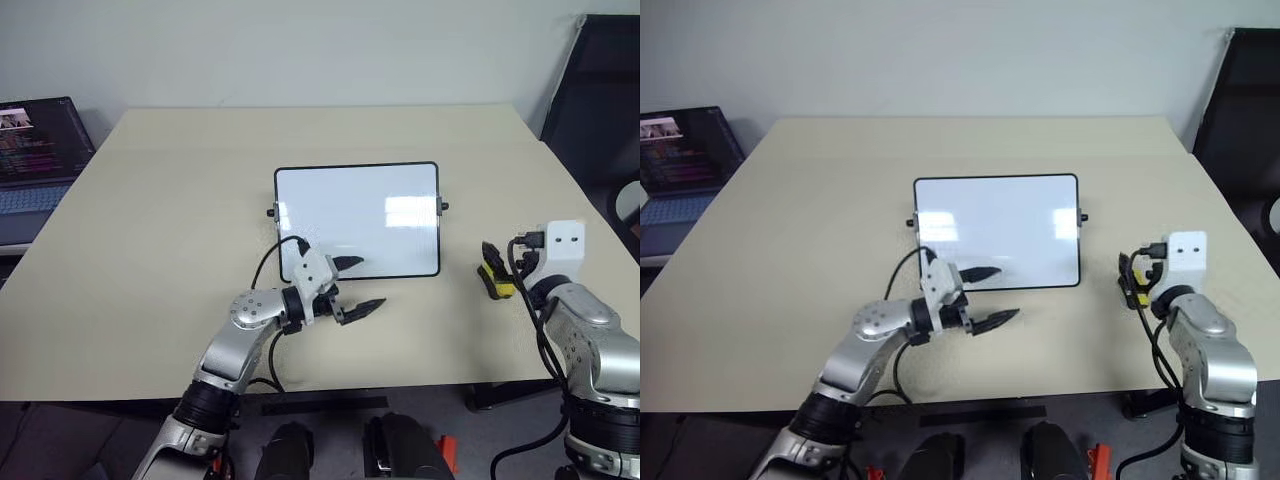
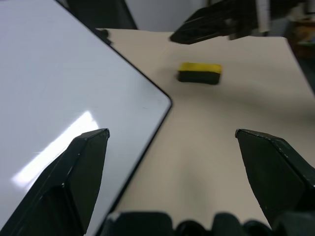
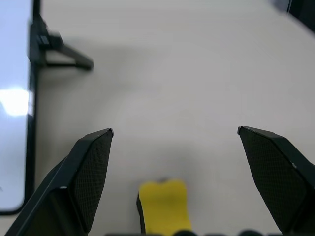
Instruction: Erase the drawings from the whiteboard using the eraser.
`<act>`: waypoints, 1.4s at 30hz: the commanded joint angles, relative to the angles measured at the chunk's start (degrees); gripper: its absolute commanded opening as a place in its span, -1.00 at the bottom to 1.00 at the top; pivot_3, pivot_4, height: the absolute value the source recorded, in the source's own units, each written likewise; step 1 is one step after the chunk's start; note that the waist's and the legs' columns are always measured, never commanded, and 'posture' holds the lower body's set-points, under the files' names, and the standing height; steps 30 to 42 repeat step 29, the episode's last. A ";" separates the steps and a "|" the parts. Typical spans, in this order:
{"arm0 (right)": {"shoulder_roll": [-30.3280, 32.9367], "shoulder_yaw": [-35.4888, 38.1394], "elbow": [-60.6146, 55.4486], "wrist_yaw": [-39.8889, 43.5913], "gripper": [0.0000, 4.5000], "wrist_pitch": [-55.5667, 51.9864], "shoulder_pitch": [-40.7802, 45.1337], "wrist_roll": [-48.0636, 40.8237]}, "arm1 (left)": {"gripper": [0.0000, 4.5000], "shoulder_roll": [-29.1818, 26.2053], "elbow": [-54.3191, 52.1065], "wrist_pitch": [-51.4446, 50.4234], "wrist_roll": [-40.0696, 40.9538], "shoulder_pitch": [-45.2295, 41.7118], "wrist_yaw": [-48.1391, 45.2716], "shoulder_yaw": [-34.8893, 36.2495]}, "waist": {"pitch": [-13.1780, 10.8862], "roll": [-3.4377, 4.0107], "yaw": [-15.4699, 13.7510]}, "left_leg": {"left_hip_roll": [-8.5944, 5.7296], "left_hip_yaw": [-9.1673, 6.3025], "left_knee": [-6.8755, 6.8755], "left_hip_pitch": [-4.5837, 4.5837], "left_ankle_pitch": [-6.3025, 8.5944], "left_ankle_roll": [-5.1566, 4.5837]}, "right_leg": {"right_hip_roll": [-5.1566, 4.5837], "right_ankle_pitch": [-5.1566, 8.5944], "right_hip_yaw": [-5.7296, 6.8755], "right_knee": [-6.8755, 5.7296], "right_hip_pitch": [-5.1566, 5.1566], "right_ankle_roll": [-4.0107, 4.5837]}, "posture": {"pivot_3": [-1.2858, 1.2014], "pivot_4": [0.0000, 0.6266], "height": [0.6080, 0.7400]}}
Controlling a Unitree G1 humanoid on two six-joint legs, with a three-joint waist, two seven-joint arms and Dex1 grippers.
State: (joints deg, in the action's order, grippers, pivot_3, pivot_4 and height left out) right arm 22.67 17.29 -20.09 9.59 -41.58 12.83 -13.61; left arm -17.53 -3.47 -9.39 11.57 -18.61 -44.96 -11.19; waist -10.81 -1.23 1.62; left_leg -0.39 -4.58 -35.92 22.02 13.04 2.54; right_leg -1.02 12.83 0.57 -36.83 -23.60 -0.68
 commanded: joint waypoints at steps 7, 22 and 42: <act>-2.05 1.08 -4.41 -1.31 0.98 12.45 -10.03 3.43 | 1.00 2.09 -10.22 -3.20 -5.84 8.91 20.48 8.50 | 0.00 0.00 -0.05 | 0.04 0.00 0.05 0.01 0.00 0.00 | -0.02 0.01 -0.03 0.03 -0.02 -0.02 | 0.03 -0.52 1.00; -12.65 -11.11 -17.55 -4.07 0.98 19.13 -29.82 8.34 | 1.00 0.06 -21.11 -3.06 -6.77 34.85 29.75 23.52 | 0.00 0.02 -0.05 | 0.70 -0.02 0.05 0.03 0.08 0.14 | -0.17 0.34 -0.12 0.02 -0.17 0.54 | 0.03 -0.52 1.00; -13.00 -12.97 -16.92 -3.49 0.98 18.30 -31.95 8.48 | 1.00 1.17 -28.78 -6.66 -6.98 40.11 30.49 22.92 | -0.01 0.02 -0.07 | 0.96 0.10 -0.07 0.12 0.41 0.68 | -0.20 0.38 -0.08 0.24 -0.31 0.60 | 0.03 -0.52 1.00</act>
